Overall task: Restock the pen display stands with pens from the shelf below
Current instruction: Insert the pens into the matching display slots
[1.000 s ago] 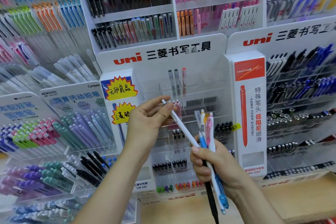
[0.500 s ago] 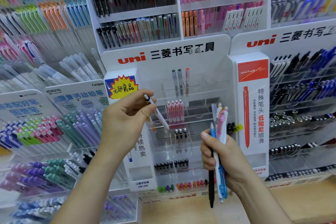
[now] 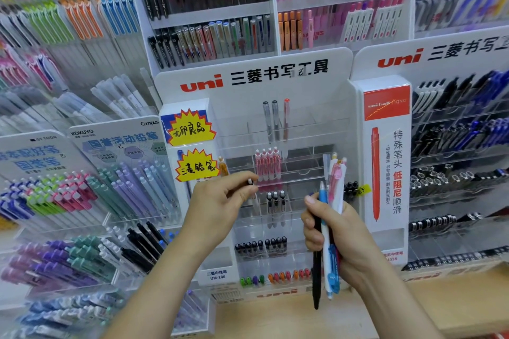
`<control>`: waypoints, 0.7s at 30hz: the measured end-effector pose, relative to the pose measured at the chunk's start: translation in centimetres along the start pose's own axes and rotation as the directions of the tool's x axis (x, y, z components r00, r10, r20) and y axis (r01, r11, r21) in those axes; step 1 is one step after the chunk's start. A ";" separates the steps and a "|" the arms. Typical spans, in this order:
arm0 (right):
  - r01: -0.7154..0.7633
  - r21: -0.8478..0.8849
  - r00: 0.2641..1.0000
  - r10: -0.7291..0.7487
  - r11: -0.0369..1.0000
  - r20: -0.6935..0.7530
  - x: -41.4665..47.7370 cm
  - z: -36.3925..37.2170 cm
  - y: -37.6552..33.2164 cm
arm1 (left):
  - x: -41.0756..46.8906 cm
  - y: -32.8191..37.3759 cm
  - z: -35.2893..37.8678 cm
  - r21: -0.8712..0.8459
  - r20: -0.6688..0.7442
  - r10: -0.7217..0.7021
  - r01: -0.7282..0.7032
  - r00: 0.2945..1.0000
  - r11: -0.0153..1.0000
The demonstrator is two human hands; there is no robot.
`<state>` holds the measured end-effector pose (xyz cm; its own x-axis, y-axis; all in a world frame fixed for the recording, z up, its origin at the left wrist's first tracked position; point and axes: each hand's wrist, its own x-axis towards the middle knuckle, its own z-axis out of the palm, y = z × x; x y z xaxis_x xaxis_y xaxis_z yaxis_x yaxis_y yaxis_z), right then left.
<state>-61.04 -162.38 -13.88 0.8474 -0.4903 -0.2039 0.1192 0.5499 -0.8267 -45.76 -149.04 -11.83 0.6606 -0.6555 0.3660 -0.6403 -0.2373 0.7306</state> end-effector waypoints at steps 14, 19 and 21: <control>-0.003 -0.109 1.000 0.004 0.994 0.006 0.1 0.9 -0.4 | 0.6 -0.5 1.6 0.267 0.174 -0.076 0.028 0.982 0.963; 0.004 -0.121 1.000 -0.001 0.993 0.023 0.2 1.1 -0.4 | 0.6 -0.5 1.9 0.384 0.203 -0.095 0.010 0.975 0.923; 0.009 -0.128 1.000 -0.005 0.992 0.029 0.2 1.2 -0.4 | 0.4 -0.5 2.1 0.430 0.207 -0.091 -0.007 0.974 0.903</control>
<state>-60.31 -161.91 -12.99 0.8615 -0.4730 -0.1846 0.0595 0.4550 -0.8885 -46.00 -150.71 -13.23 0.6210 -0.7650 0.1707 -0.7510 -0.5183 0.4091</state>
